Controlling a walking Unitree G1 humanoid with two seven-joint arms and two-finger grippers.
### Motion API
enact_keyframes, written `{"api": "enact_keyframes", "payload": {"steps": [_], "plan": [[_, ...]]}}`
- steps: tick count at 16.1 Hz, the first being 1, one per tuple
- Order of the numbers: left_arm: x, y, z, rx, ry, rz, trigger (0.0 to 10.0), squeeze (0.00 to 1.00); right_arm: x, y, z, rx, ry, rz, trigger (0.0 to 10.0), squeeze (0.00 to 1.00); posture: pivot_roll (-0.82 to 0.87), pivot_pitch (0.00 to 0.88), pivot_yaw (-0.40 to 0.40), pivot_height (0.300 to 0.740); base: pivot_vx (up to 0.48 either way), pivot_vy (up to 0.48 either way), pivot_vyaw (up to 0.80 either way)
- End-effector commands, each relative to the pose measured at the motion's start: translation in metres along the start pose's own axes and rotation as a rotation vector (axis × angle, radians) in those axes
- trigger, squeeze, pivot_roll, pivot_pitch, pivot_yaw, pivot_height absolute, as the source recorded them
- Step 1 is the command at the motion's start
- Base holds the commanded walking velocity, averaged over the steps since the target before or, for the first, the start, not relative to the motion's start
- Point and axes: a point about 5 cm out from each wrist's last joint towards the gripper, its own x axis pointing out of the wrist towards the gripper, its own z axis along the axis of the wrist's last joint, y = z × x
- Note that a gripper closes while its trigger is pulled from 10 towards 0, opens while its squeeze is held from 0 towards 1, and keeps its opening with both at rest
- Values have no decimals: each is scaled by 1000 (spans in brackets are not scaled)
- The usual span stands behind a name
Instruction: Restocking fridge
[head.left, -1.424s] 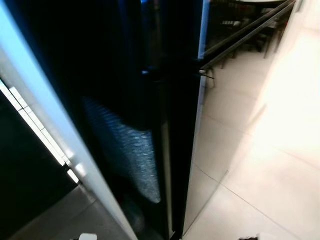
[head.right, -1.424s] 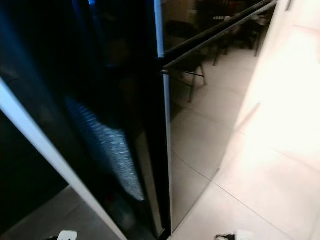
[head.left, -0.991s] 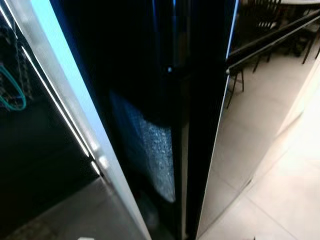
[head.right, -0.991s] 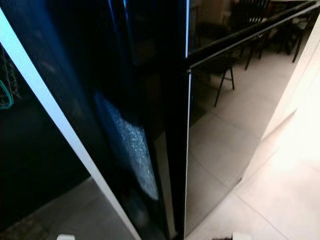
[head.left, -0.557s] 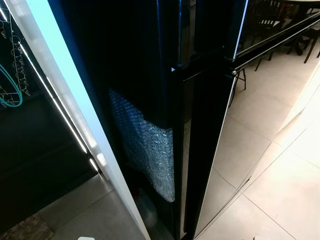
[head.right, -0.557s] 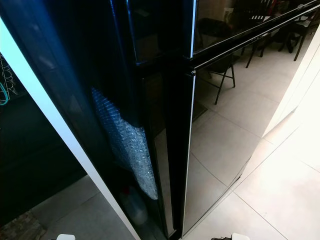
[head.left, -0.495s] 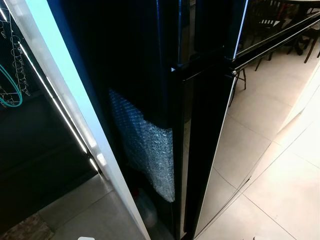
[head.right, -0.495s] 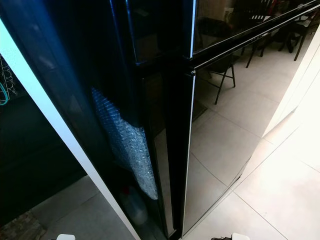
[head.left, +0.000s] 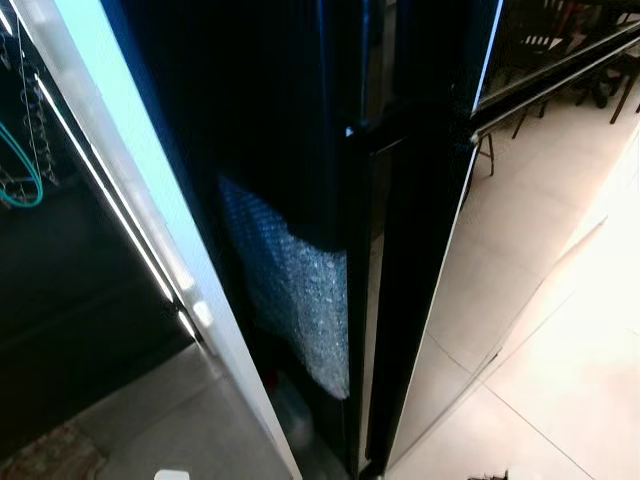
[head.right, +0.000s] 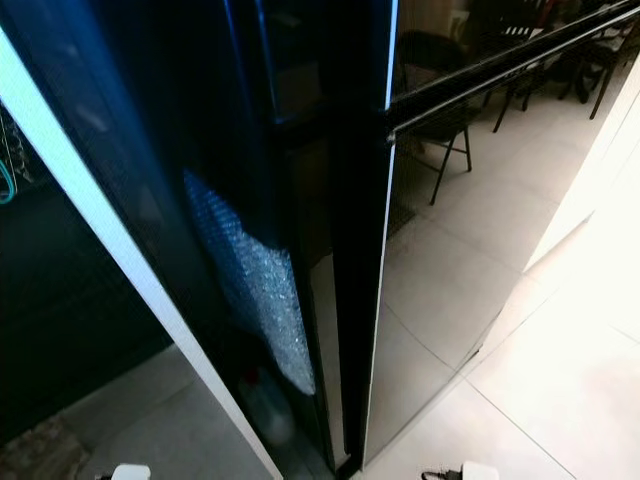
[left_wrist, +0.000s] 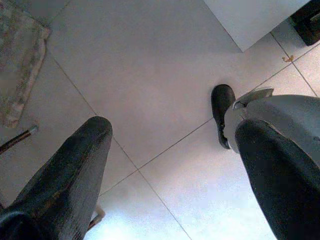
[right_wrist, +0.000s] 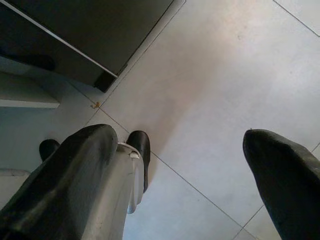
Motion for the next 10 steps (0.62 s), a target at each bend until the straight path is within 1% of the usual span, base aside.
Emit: {"api": "enact_keyframes", "payload": {"steps": [1, 3, 8, 10], "plan": [[-1, 3, -5, 1, 15, 8, 10000, 0, 0, 1, -4, 5, 11, 0, 10000, 0, -103, 0, 38, 740, -270, 0, 0], [-1, 2, -5, -7, 13, 9, 10000, 0, 0, 3, -4, -13, 13, 10, 10000, 0, -101, 0, 35, 740, -274, 0, 0], [-1, 1, -5, -6, 14, 8, 10000, 0, 0, 2, -3, -14, 10, 10, 10000, 0, -104, 0, 32, 740, -273, 0, 0], [-1, 1, -5, -1, 18, 11, 10000, 0, 0, 2, -3, -22, 10, 12, 10000, 0, -103, 0, 28, 740, 0, 0, 0]]}}
